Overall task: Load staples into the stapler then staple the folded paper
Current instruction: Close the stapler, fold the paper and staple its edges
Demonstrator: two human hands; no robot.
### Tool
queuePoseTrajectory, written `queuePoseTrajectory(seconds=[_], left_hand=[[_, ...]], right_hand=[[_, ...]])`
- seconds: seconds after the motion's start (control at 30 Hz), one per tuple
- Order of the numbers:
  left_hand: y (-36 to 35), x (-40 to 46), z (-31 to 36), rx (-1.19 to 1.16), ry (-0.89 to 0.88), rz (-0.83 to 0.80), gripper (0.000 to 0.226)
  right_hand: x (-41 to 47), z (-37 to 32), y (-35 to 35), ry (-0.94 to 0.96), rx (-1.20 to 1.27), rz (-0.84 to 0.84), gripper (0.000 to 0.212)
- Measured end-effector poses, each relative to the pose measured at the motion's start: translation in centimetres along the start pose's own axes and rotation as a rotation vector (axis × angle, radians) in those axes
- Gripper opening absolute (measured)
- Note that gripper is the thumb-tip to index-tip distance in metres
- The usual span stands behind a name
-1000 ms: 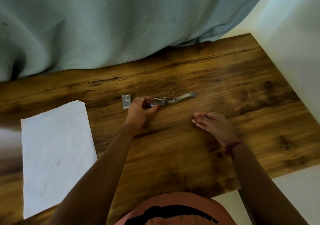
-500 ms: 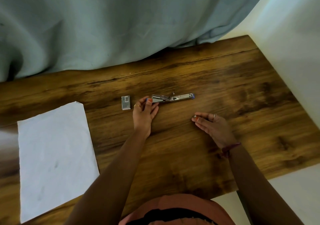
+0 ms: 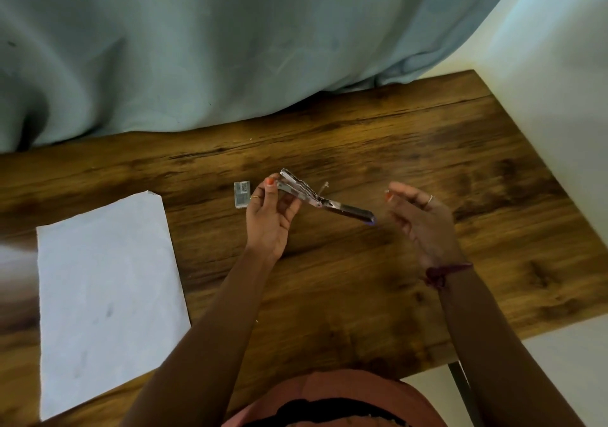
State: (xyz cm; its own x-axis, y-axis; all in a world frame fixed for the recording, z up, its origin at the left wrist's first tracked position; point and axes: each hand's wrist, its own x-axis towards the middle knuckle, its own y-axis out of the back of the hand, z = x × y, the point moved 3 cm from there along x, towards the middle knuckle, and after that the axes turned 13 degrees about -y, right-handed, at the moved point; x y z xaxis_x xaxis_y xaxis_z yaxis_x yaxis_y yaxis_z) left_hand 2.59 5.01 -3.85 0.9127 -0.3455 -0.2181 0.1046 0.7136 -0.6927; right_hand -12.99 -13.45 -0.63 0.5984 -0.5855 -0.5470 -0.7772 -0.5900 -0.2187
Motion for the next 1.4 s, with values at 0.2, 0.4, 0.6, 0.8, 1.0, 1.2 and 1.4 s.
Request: queuePoseTrajectory(seconds=[0.2, 0.4, 0.6, 0.8, 1.0, 1.2, 1.4], left_hand=[[-0.6, -2.7, -1.0, -0.053, 0.132, -0.081, 0.039], [-0.4, -3.9, -1.8, -0.080, 0.194, -0.106, 0.036], [-0.4, -3.6, -1.5, -0.068, 0.195, -0.113, 0.037], [-0.5, -3.6, -1.8, -0.074, 0.201, -0.089, 0.036], [-0.3, -3.5, -1.8, -0.078, 0.184, -0.087, 0.036], [-0.1, -3.8, -1.9, -0.111, 0.209, -0.071, 0.040], [-0.2, -4.2, -2.5, -0.142, 0.249, -0.062, 0.037]], right_hand=[[-2.5, -4.9, -3.9, 0.157, -0.316, -0.103, 0.025], [-4.2, -5.0, -8.0, 0.115, -0.887, -0.285, 0.034], [-4.1, -4.1, -9.4, 0.120, -1.070, -0.205, 0.033], [-3.9, -3.8, -10.0, 0.152, -1.123, -0.113, 0.032], [-4.4, -3.3, -10.4, 0.241, -1.173, -0.046, 0.030], [-4.6, -3.4, -10.6, 0.237, -1.210, -0.023, 0.030], [-4.6, -3.4, -11.0, 0.243, -1.261, 0.003, 0.028]])
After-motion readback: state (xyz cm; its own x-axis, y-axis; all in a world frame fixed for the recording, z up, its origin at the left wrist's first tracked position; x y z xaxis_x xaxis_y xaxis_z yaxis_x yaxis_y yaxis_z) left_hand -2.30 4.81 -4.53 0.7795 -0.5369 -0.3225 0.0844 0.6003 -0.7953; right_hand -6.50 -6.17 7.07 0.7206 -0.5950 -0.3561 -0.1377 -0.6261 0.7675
